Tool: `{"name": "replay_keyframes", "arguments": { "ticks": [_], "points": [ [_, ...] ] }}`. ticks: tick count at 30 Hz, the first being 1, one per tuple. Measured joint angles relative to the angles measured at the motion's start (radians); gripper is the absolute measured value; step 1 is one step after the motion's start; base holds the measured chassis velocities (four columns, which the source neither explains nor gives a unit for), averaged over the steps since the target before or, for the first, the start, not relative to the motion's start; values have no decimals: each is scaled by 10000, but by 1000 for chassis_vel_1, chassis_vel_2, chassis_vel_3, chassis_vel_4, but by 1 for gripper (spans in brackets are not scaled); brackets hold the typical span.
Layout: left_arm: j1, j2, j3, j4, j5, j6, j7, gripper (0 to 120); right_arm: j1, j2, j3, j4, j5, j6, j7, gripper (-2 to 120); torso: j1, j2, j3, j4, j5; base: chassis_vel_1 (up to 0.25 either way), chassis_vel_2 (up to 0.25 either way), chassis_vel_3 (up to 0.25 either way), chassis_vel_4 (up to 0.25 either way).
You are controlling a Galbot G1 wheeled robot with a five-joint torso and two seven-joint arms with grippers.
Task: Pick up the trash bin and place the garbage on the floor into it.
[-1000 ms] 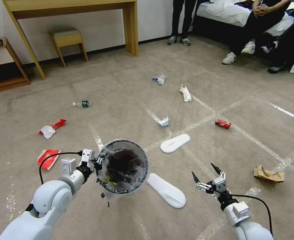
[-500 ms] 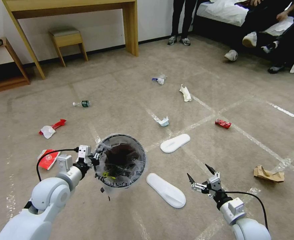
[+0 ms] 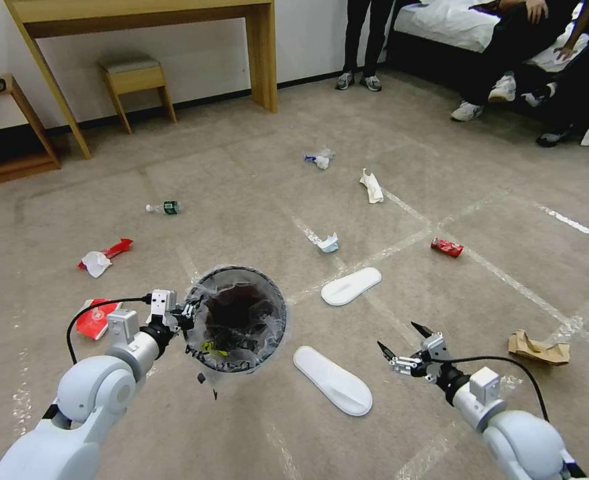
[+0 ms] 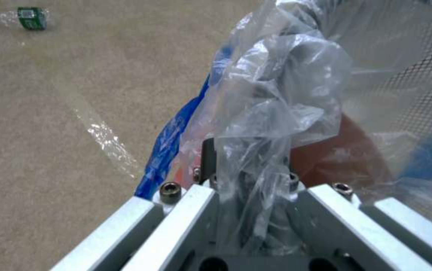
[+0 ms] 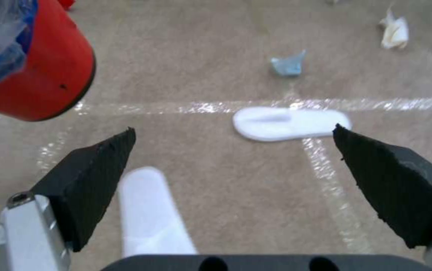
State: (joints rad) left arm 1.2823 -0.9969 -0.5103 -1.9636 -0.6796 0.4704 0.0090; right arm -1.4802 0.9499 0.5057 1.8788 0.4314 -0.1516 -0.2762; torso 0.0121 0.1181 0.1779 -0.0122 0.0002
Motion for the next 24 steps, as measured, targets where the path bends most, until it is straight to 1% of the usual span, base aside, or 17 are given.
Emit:
{"name": "replay_keyframes", "arguments": {
  "ticks": [1, 2, 3, 5, 6, 8, 11, 13, 14, 19, 21, 22, 24],
  "points": [
    [0, 0, 0, 0, 0, 0, 0, 1, 0, 0, 0, 0, 0, 0, 0, 100, 0, 0, 0, 0, 0, 0, 0, 0, 0],
    [0, -25, -8, 14, 20, -8, 14, 1, 91, -209, -175, 56, 413, -260, 129, 100, 0, 0, 0, 0, -1, 0, 0, 0, 0],
    [0, -25, -8, 14, 20, -8, 14, 1, 91, -209, -175, 56, 413, -260, 129, 100, 0, 0, 0, 0, -1, 0, 0, 0, 0],
    [2, -89, -8, 30, 85, -35, 43, 1, 275, -479, -558, 38, 774, -574, 277, 100, 0, 0, 1, 1, -2, 0, 0, 0, 0],
    [2, -89, -8, 30, 85, -35, 43, 1, 275, -479, -558, 38, 774, -574, 277, 100, 0, 0, 1, 1, -2, 0, 0, 0, 0],
    [4, -145, 8, 31, 122, -43, 75, 1, 481, -615, -997, -116, 874, -726, 352, 100, 0, 1, 0, 0, -1, 0, 0, 0, 0],
    [5, -147, 9, 32, 126, -43, 88, 1, 570, -673, -1193, -177, 904, -784, 387, 100, 0, 0, 0, 0, -1, 0, 0, 0, 0],
    [1, -125, -19, 43, 126, -55, 119, 1, 827, -836, -1700, -284, 997, -912, 524, 100, 0, 0, 1, 0, -2, 0, 0, 0, 0],
    [1, -125, -19, 43, 126, -55, 119, 1, 827, -836, -1700, -284, 997, -912, 524, 100, 0, 0, 1, 0, -2, 0, 0, 0, 0],
    [0, -71, -106, 72, 108, -77, 166, 1, 1598, -1097, -2834, -575, 1411, -1361, 878, 100, 0, 0, 0, 1, -1, 0, 0, 0, 0],
    [17, -123, -146, 84, 120, -94, 184, 1, 2094, -1255, -3463, -765, 1585, -1513, 1012, 100, 0, 1, 1, 0, -2, 0, 0, 0, 0],
    [17, -123, -146, 84, 120, -94, 184, 1, 2094, -1255, -3463, -765, 1585, -1513, 1012, 100, 0, 1, 1, 0, -2, 0, 0, 0, 0],
    [61, -187, -185, 90, 160, -122, 209, 1, 2478, -1360, -3952, -869, 1663, -1632, 1101, 100, 1, 1, 1, 0, -3, 0, 0, 0, 0]
  ]
}}
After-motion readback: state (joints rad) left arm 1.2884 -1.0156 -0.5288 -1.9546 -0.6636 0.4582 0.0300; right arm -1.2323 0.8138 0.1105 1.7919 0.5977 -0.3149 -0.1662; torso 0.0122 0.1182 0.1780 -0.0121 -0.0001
